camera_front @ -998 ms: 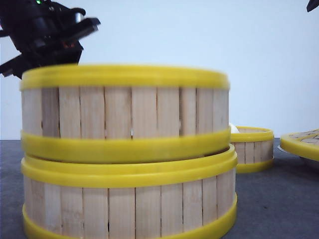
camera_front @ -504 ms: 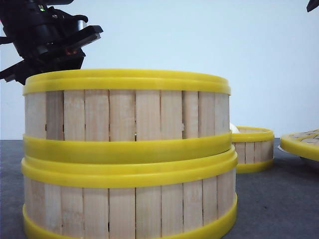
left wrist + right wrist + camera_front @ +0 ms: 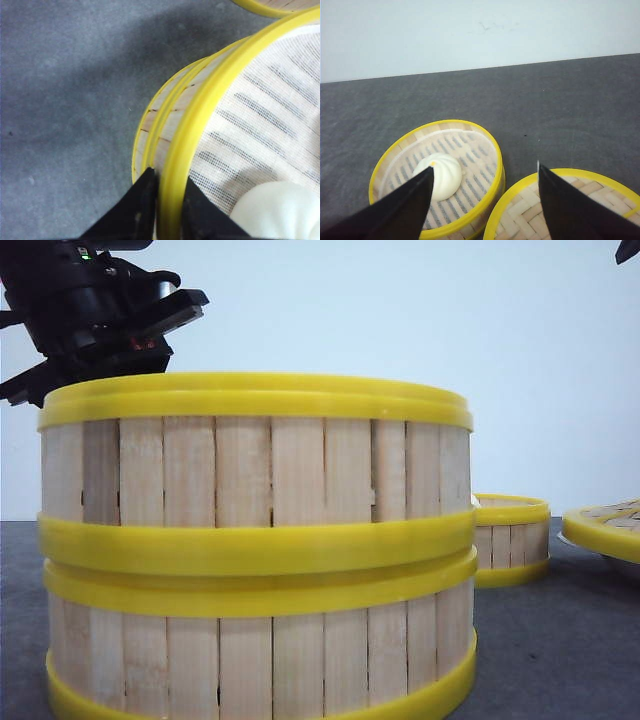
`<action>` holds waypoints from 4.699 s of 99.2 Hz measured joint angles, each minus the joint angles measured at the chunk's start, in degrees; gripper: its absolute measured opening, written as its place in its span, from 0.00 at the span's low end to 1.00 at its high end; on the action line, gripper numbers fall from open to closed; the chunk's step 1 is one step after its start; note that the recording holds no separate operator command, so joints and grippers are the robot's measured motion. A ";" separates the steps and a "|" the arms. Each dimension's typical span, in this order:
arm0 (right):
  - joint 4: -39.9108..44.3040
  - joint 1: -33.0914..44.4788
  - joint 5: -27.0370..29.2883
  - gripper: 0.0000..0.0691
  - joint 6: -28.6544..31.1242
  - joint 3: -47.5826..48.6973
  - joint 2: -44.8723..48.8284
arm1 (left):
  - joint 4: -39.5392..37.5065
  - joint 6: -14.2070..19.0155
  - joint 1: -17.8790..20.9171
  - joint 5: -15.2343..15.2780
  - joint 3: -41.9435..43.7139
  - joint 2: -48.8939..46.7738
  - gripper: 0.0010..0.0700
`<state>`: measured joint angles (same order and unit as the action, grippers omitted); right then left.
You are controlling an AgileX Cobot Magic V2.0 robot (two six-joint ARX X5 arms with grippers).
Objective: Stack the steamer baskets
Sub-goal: 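Lower the basket onto the front basket and open the left gripper, then move the right gripper toward the remaining bun basket farther back, then grasp the yellow rim of that basket with the right gripper, then lift the basket with the right gripper and set it atop the stack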
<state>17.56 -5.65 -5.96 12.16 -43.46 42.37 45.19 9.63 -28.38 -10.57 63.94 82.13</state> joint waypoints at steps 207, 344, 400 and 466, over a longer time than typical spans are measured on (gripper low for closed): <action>3.13 -0.35 -2.82 0.59 -1.88 -30.77 61.09 | -12.15 6.10 0.48 6.14 -19.30 -68.00 0.50; 1.44 -0.61 1.60 0.04 -0.76 -31.08 64.92 | -5.07 10.84 0.48 6.14 -19.30 -69.94 0.50; 15.32 0.28 -8.92 0.04 -0.44 -34.18 38.34 | -4.44 10.78 0.50 6.14 -19.30 -69.94 0.50; 29.03 -21.55 -4.07 0.04 -4.79 -34.16 31.71 | -0.59 9.01 0.48 6.16 -19.30 -69.94 0.50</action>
<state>46.59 -27.20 -10.02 7.38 -77.62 74.08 44.60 18.63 -27.90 -4.40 44.64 12.19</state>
